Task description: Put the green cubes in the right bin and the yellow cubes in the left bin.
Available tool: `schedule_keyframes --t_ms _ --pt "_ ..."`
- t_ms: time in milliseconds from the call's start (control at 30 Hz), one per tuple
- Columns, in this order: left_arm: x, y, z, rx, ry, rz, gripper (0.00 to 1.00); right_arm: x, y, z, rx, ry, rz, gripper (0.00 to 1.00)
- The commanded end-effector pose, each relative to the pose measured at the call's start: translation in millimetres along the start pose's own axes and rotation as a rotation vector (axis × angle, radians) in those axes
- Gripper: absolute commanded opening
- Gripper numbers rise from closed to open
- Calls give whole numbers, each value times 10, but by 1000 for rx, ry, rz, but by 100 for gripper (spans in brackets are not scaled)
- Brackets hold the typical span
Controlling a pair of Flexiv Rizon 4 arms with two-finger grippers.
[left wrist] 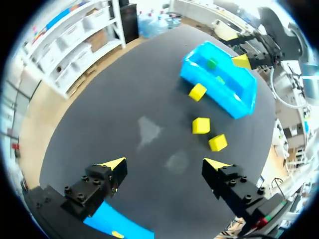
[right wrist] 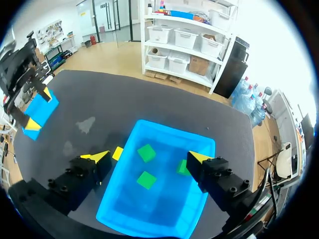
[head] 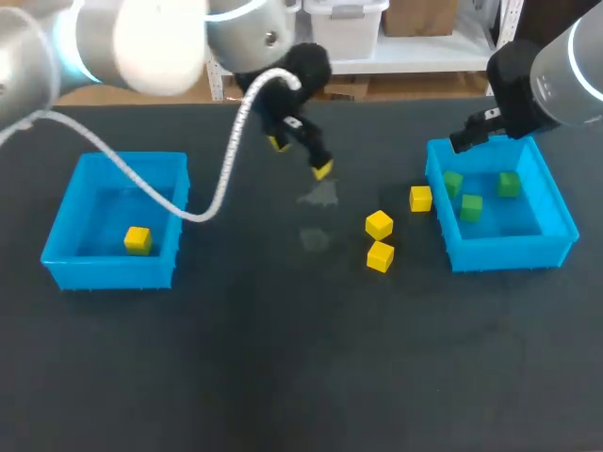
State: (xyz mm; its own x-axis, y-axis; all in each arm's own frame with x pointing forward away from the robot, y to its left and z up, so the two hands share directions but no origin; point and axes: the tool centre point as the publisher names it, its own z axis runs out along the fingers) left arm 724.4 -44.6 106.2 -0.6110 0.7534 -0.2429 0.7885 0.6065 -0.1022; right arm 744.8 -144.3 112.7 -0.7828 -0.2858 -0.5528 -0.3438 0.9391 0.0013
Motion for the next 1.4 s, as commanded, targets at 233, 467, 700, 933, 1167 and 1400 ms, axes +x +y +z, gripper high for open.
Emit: schedule_keyframes --t_ms 233,467,700,933,1167,1400 --pt "-672 -382 320 55 77 134 100 26 11 -6 7 -9 2 100" --pt "-721 -571 500 60 140 195 100 26 11 -6 7 -9 2 100" --pt "-633 -664 689 41 215 186 100 26 11 -6 7 -9 2 100" --pt "-556 -775 884 49 269 172 100 26 11 -6 7 -9 2 100" --pt "-487 -828 1046 50 313 156 100 26 11 -6 7 -9 2 100" --pt "-373 -822 1137 32 354 152 100 26 11 -6 7 -9 2 100"
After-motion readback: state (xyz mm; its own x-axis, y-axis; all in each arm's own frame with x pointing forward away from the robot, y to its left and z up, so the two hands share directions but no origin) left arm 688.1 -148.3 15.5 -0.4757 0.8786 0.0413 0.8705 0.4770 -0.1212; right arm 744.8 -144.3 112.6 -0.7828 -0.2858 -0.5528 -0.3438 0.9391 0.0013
